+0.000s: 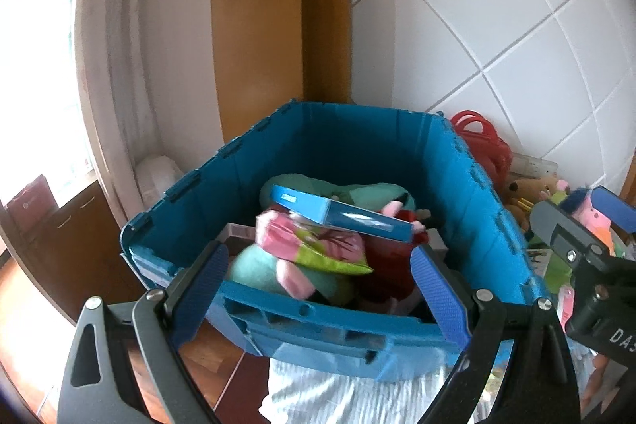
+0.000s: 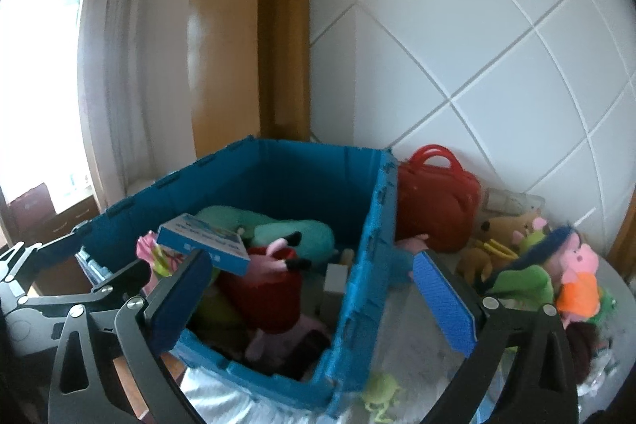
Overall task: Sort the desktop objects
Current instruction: 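Move both tools away from the crate back over the table pile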
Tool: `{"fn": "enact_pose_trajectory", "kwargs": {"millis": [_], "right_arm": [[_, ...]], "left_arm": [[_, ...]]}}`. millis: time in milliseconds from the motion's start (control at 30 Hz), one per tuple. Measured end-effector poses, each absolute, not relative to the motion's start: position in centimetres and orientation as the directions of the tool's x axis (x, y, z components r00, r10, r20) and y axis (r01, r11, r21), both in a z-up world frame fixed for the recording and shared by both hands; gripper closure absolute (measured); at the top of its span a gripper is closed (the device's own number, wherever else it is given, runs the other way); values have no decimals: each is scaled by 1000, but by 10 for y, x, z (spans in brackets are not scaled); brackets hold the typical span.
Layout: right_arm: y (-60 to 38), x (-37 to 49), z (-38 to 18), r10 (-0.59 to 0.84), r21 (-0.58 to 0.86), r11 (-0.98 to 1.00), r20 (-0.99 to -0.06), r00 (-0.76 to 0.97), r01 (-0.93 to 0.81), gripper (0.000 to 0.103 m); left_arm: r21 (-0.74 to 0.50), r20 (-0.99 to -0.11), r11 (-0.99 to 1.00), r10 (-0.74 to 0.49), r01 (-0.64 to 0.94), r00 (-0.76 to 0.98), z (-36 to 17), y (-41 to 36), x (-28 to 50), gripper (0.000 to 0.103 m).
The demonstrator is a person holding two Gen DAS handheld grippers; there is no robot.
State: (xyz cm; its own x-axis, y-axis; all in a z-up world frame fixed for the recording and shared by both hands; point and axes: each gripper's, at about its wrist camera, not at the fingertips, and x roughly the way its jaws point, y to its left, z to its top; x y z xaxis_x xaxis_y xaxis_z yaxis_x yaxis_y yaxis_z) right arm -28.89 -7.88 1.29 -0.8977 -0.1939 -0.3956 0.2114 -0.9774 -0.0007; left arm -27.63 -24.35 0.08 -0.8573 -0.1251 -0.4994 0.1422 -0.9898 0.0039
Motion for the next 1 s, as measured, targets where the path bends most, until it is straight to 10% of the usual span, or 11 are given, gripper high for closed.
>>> {"fn": "enact_pose_trajectory", "kwargs": {"millis": [1000], "right_arm": [[286, -144, -76, 7, 47, -998, -557, -830, -40, 0]], "left_arm": [[57, -650, -992, 49, -113, -759, -90, 125, -177, 9]]}}
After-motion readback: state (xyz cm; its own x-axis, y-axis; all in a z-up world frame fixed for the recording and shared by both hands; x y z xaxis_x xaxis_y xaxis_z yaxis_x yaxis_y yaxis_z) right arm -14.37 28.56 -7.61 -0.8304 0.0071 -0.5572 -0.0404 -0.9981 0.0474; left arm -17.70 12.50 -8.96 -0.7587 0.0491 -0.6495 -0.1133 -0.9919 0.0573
